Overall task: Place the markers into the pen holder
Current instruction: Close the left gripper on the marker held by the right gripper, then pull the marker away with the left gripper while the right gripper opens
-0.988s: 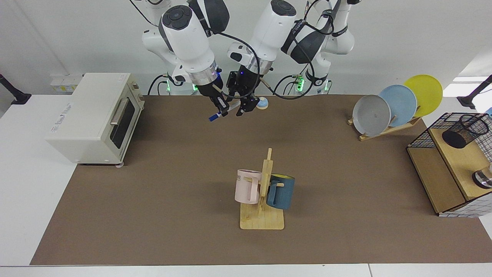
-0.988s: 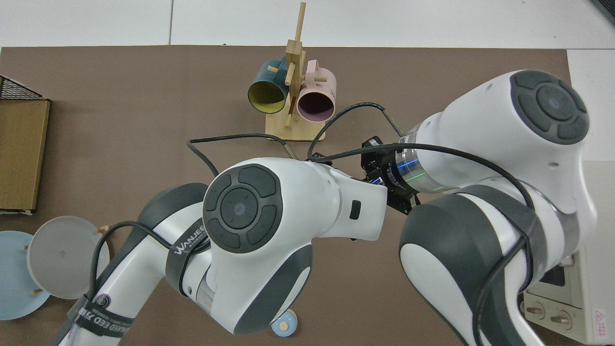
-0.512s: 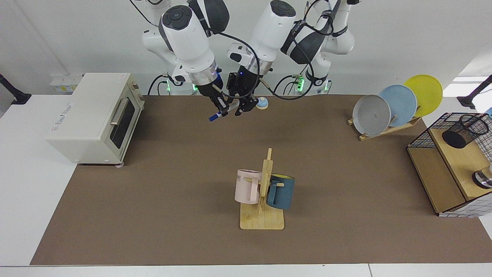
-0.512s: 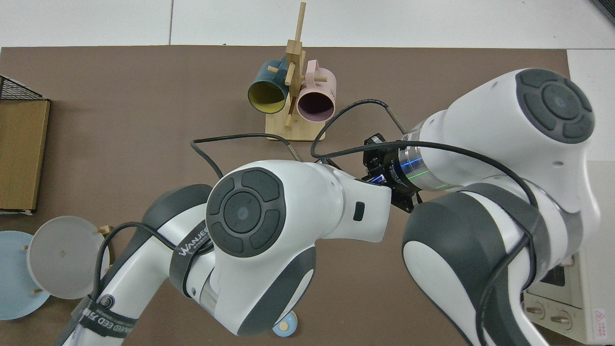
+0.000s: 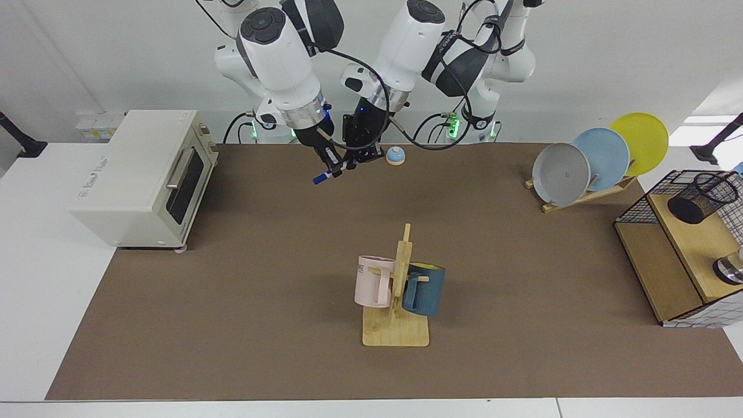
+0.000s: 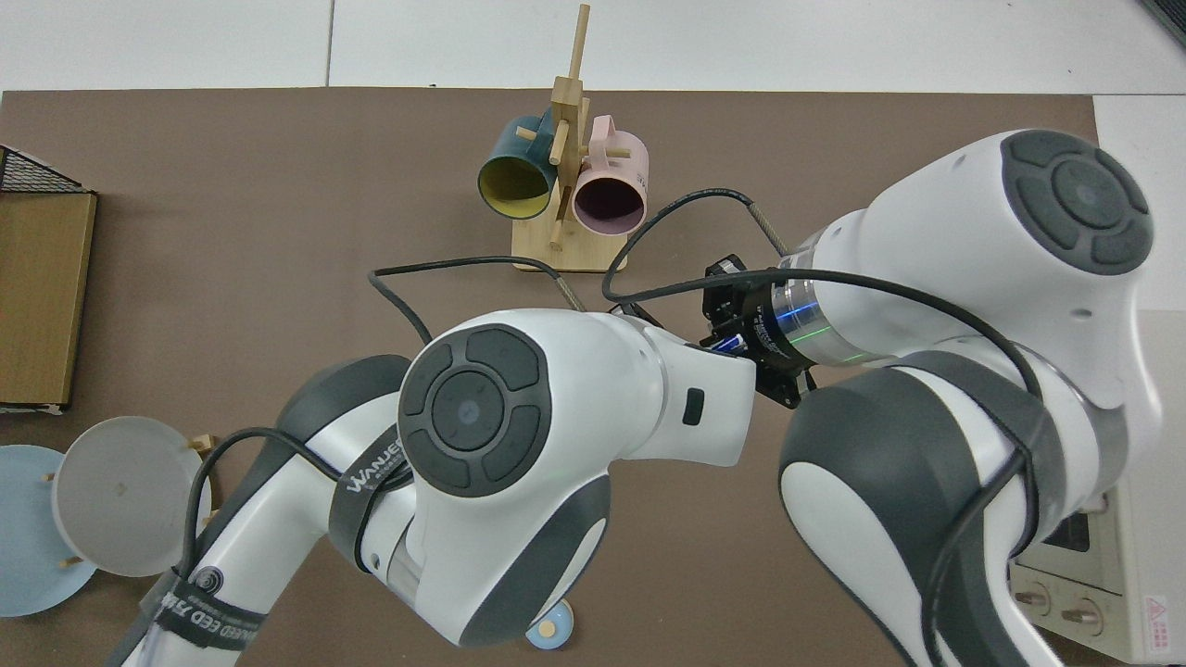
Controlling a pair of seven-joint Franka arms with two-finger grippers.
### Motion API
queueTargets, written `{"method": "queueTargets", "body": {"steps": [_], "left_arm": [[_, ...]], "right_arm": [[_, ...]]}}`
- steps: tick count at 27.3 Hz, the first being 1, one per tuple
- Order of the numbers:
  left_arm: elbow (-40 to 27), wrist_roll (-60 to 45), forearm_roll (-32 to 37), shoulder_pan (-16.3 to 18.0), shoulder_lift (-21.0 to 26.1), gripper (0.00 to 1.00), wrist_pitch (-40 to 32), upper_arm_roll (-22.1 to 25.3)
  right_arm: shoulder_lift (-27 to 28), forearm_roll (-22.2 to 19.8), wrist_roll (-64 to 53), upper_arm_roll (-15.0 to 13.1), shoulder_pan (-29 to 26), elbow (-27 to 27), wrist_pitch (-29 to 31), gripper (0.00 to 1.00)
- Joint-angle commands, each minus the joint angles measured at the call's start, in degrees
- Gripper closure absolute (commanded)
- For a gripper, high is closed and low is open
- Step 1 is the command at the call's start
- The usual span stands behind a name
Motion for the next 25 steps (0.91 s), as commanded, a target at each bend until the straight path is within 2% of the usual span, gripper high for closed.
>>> {"method": "queueTargets", "body": {"steps": [1,2,4,5,7,8,16,21,25], "left_arm": [[0.12,0.57,0.82,-0.64,0.11,1.0,1.4,1.2],[0.12,0.57,1.08,-0.64,0.03,1.0,1.4,1.2],[0.12,0.57,1.52,-0.56,0.11,1.0,1.23,1.2],[0.12,0.57,1.79,-0.56,0.11,1.0,1.23,1.2],[0.21,0.49,2.23,-0.47,0.11,1.0,1.23,1.28],[0.21,0.4,2.32,-0.47,0.29,1.0,1.23,1.29],[0.12,0.14,4.86,-0.21,0.38,1.0,0.0,1.55],[0.12,0.05,5.92,0.15,0.29,1.0,-1.14,1.81],[0.12,0.13,8.73,0.23,0.29,1.0,-2.37,3.04]], "right_arm": [[-0.48,-0.81,0.44,0.43,-0.53,-0.18,-0.83,0.88],[-0.48,-0.72,0.35,0.43,-0.62,-0.18,-0.83,0.78],[-0.48,-0.64,0.0,0.35,-0.62,-0.18,-0.83,0.68],[-0.48,-0.55,0.0,0.26,-0.7,-0.18,-0.83,0.57],[-0.48,-0.72,-0.44,0.26,-0.79,-0.18,-0.83,0.14],[-0.57,-0.81,-0.96,0.17,-0.79,-0.18,-0.83,0.0],[-1.18,-1.16,-10.98,-0.53,-2.02,-0.18,-2.06,0.0],[-1.53,-1.6,-20.9,-0.62,-2.73,0.08,-4.08,0.0],[-2.24,-3.53,-30.13,-0.62,-2.73,-0.01,-6.28,0.0]]}}
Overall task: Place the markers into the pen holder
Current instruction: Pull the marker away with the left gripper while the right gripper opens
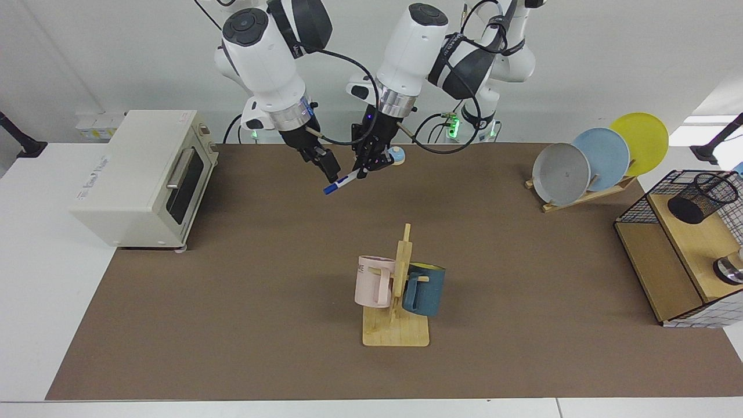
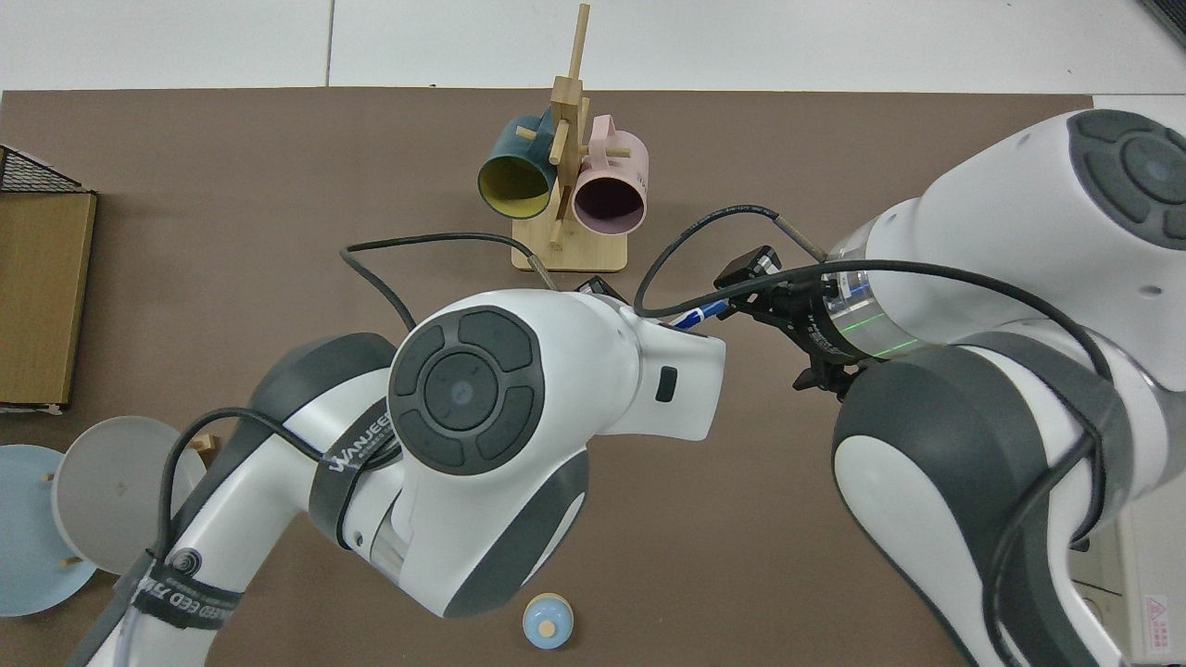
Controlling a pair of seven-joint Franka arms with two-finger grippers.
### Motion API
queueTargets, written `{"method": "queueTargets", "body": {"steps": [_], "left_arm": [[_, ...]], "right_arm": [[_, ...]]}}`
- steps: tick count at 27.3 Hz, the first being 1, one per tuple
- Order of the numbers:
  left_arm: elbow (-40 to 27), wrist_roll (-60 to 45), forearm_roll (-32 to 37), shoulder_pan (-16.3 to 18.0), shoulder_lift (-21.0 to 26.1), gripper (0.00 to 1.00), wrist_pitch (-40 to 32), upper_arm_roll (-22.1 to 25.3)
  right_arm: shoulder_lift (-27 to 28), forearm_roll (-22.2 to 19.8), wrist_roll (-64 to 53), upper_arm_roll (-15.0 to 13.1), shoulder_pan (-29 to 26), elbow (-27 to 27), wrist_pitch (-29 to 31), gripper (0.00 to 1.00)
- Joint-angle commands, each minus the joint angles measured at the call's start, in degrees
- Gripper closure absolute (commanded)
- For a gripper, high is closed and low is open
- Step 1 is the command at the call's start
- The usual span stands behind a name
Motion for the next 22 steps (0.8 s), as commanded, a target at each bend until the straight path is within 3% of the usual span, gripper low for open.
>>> {"method": "queueTargets", "body": {"steps": [1,10,22], "left_arm": [[0.11,-0.01,3.33,0.44,-0.21,1.0,-2.08,1.13],[1.95,0.08,8.24,4.04,-0.56,1.0,-7.7,1.48],[8.1,3.85,18.87,12.39,-1.26,1.0,-21.93,1.48]], "right_arm": [[-1.43,-2.96,-11.73,0.45,-0.58,-0.01,-3.36,0.0],[-4.76,-8.85,-27.2,0.45,-0.58,0.16,-7.84,0.0],[-6.44,-12.81,-39.34,0.01,-2.6,0.16,-10.66,0.0]]}}
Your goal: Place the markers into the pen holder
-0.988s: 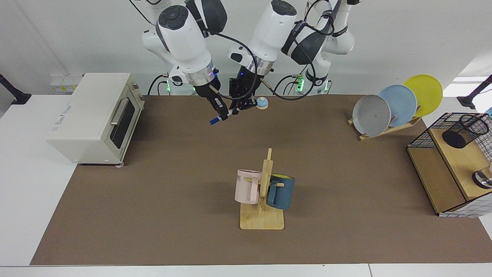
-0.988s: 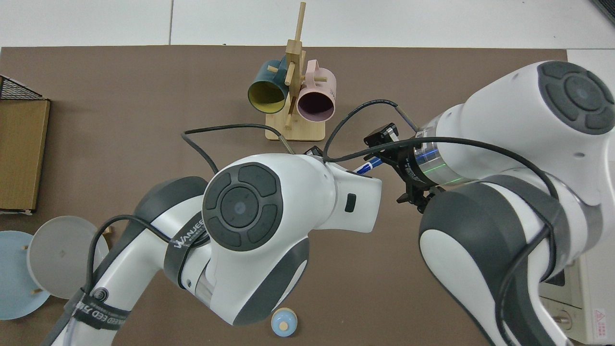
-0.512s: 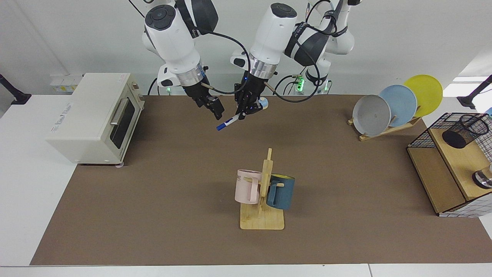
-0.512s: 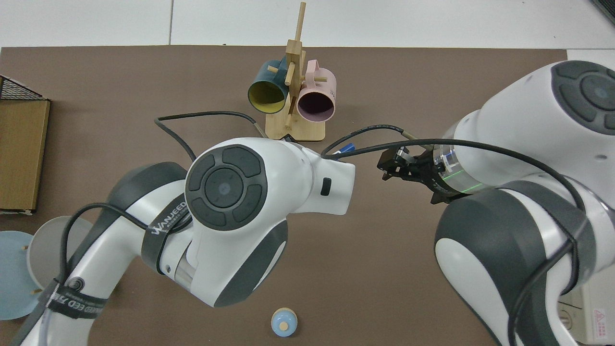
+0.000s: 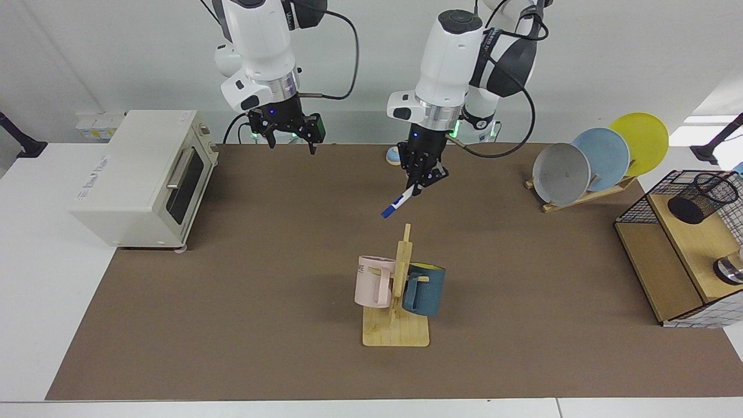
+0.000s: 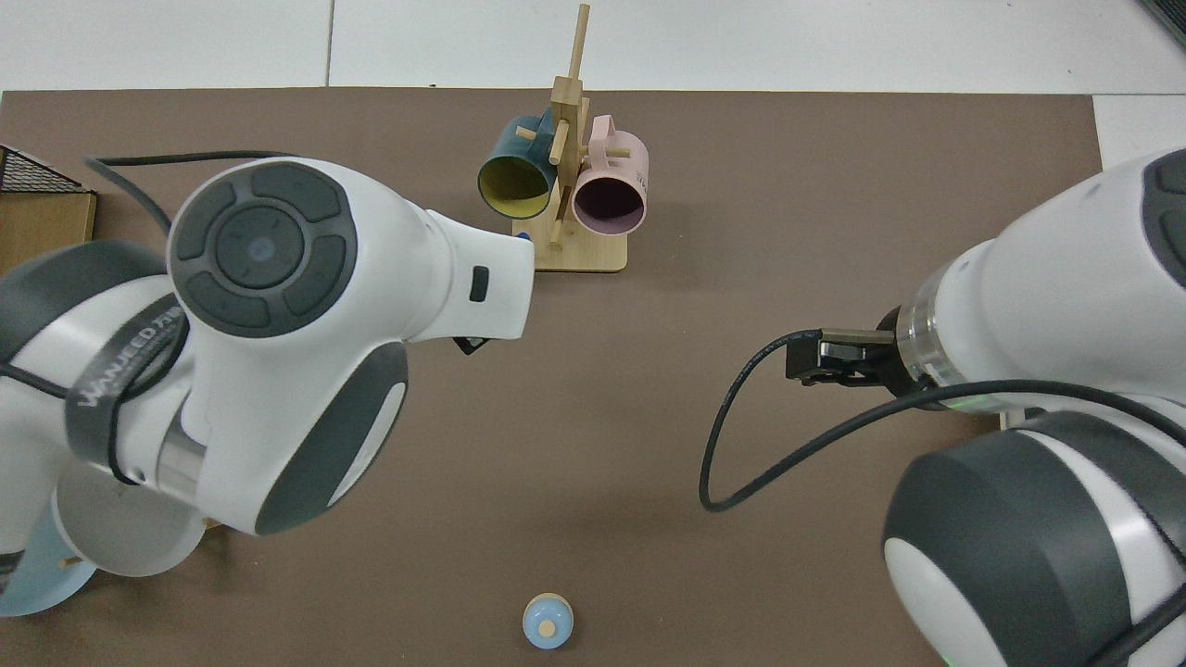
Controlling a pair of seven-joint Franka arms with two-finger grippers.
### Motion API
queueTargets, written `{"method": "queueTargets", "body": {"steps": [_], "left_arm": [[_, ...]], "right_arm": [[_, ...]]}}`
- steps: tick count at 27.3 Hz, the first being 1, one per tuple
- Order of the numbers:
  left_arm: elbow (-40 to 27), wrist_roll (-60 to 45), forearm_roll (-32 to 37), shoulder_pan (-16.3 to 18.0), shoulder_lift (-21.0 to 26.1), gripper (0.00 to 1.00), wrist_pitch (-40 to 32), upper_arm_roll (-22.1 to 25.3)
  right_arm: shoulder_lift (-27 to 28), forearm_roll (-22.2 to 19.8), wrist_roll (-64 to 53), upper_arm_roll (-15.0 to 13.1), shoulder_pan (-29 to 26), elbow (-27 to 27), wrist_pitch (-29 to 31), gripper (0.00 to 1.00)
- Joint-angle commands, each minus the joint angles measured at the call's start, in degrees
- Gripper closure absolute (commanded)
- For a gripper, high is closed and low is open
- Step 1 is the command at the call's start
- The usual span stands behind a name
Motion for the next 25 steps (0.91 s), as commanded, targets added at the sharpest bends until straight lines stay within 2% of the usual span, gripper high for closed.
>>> {"method": "queueTargets", "body": {"steps": [1,6,9,14,18,25], "left_arm": [[4.16,2.93,6.03,3.45,-0.54,1.0,-8.4,-0.37],[5.22,3.72,9.28,8.37,-1.59,1.0,-11.23,0.16],[5.66,5.38,12.97,10.22,-2.12,1.0,-11.67,0.16],[6.98,13.99,20.27,10.83,-2.3,1.0,-13.51,0.16],[8.65,20.41,23.26,13.73,-2.3,1.0,-14.13,0.16],[10.23,35.78,31.16,16.19,-1.95,1.0,-13.87,0.51]], "right_arm": [[-0.43,-1.18,-6.82,0.56,-3.24,-0.13,-0.82,0.0],[-0.43,-0.83,-12.2,0.56,-5.18,-0.48,-0.03,0.0],[-0.43,0.14,-12.2,0.56,-5.62,-0.65,0.14,0.0],[-0.61,0.14,-11.76,0.65,-5.01,-0.74,0.06,0.0],[-1.31,1.28,-11.24,0.65,-4.83,-1.44,-0.29,0.0],[-1.75,2.34,-7.54,0.73,-4.48,-1.97,-0.38,0.0]]}}
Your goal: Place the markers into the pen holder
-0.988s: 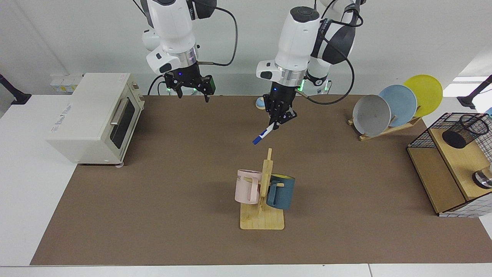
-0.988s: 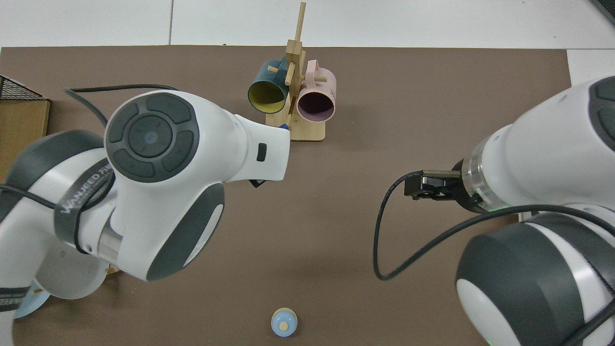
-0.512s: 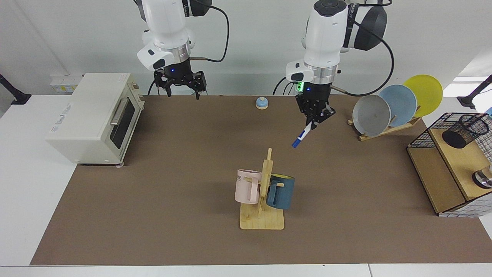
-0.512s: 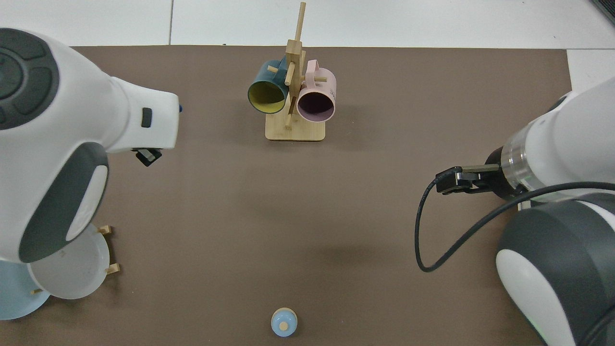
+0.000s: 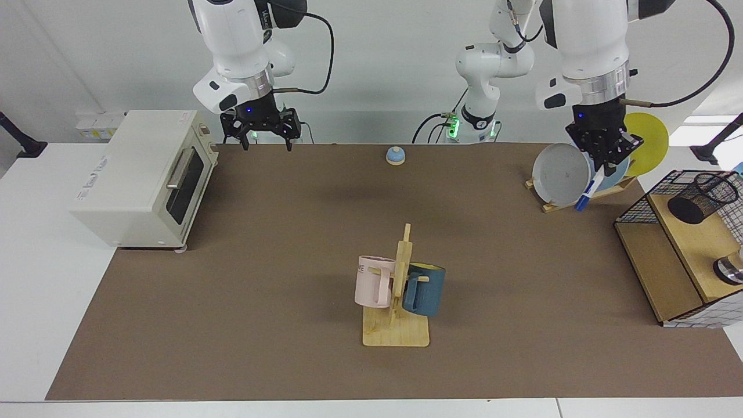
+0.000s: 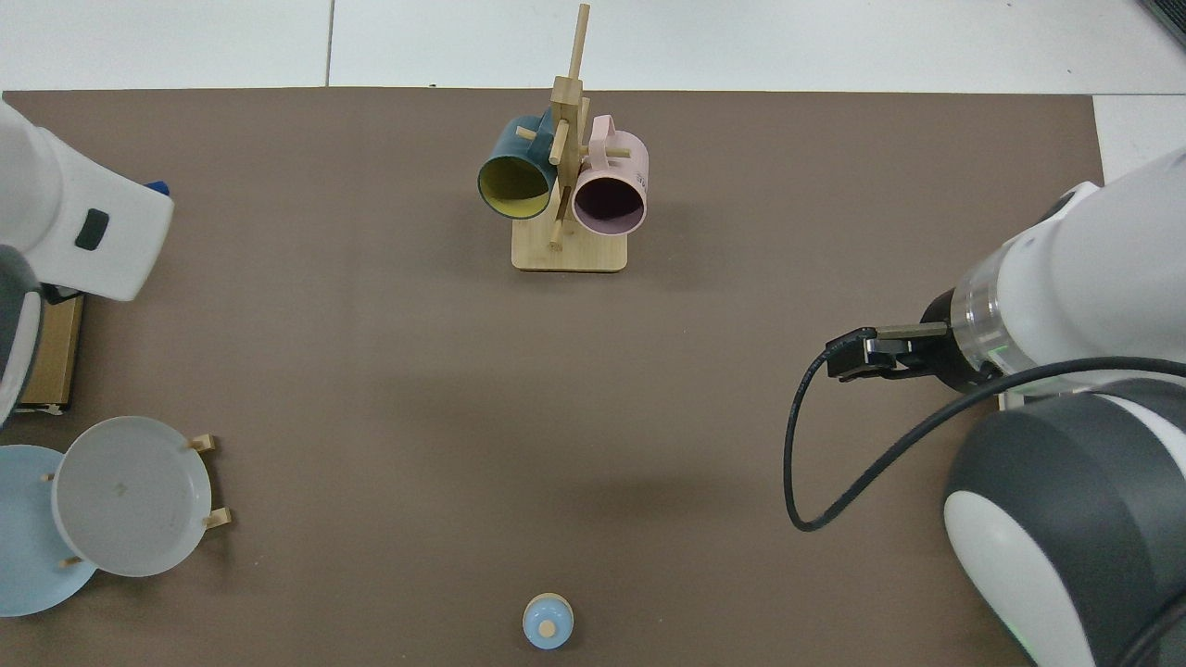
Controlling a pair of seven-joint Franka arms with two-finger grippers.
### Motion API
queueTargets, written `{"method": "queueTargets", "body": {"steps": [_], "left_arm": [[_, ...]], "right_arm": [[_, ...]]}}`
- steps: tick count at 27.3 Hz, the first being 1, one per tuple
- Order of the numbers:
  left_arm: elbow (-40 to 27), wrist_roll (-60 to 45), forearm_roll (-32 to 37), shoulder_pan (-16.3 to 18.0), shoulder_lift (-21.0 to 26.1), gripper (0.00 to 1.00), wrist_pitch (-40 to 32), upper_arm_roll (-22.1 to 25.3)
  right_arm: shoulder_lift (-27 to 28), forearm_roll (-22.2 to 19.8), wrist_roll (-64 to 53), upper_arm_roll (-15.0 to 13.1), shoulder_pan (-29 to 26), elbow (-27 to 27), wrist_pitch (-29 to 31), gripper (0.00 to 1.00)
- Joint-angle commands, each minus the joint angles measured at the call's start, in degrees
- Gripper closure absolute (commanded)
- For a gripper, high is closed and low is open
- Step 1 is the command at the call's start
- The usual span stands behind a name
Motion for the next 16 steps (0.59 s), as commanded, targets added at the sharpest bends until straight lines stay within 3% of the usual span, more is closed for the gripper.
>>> {"method": "queueTargets", "body": {"steps": [1,16], "left_arm": [[2.54,10.87,6.06,2.76,0.47,1.0,-0.7,-0.33],[4.39,41.37,14.15,13.21,1.36,1.0,7.3,-0.5]], "right_arm": [[-1.6,1.39,2.13,0.14,-0.05,-1.49,-0.18,0.0],[-1.51,0.6,2.13,0.31,-0.05,-1.32,0.18,0.0]]}}
